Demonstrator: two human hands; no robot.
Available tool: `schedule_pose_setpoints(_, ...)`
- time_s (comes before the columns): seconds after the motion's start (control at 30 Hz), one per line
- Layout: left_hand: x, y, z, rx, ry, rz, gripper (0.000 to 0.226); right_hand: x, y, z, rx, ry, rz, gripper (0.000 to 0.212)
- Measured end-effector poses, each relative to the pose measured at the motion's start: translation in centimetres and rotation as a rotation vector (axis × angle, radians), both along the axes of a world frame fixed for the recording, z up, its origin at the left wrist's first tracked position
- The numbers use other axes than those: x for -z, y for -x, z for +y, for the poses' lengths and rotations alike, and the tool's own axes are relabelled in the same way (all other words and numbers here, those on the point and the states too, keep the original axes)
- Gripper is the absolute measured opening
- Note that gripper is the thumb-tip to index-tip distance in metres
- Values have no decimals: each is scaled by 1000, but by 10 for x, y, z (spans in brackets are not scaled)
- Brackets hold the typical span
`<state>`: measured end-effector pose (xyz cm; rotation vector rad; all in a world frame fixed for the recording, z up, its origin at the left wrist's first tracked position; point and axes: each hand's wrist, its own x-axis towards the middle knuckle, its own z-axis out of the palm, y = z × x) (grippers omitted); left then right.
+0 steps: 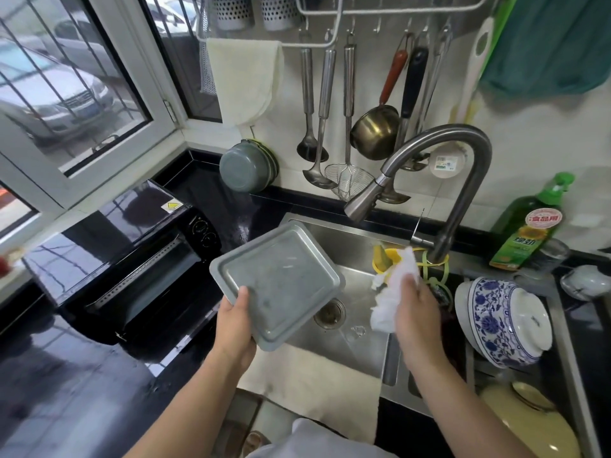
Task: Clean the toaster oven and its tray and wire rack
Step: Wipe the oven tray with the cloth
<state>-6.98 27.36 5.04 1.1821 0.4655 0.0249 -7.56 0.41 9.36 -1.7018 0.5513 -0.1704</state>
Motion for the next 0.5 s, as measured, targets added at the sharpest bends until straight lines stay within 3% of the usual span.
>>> schedule_pose_setpoints(0.07, -1, 7, -9, 1, 68, 5, 32, -10, 0, 31, -248, 36, -52, 28)
schedule_pose_setpoints(0.1, -1, 9, -14, -12, 92, 34, 31, -12, -1, 45, -462, -2, 15, 29)
schedule_pose_setpoints(0.17, -2, 13, -20, -10, 131, 93, 35, -7, -2, 63, -878, 16, 160, 54)
schedule_pose_setpoints(0.2, -3, 15, -21, 15, 141, 109, 38, -1, -2, 66, -972, 135, 124, 59)
schedule_pose_setpoints(0.27, -8, 16, -20, 63, 161, 120, 42, 5, -6, 63, -837, 421, -110, 46)
schedule_pose_setpoints(0.33, -11, 17, -18, 64, 193, 118, 44, 12, -10, 60, -791, 611, -189, 42)
schedule_pose_setpoints(0.43, -13, 19, -22, 36, 247, 102, 45, 26, -12, 61, -980, 833, 85, 61)
schedule_pose_setpoints(0.5, -17, 20, -28, 19, 248, 84, 43, 33, -6, 73, -954, 932, 168, 70)
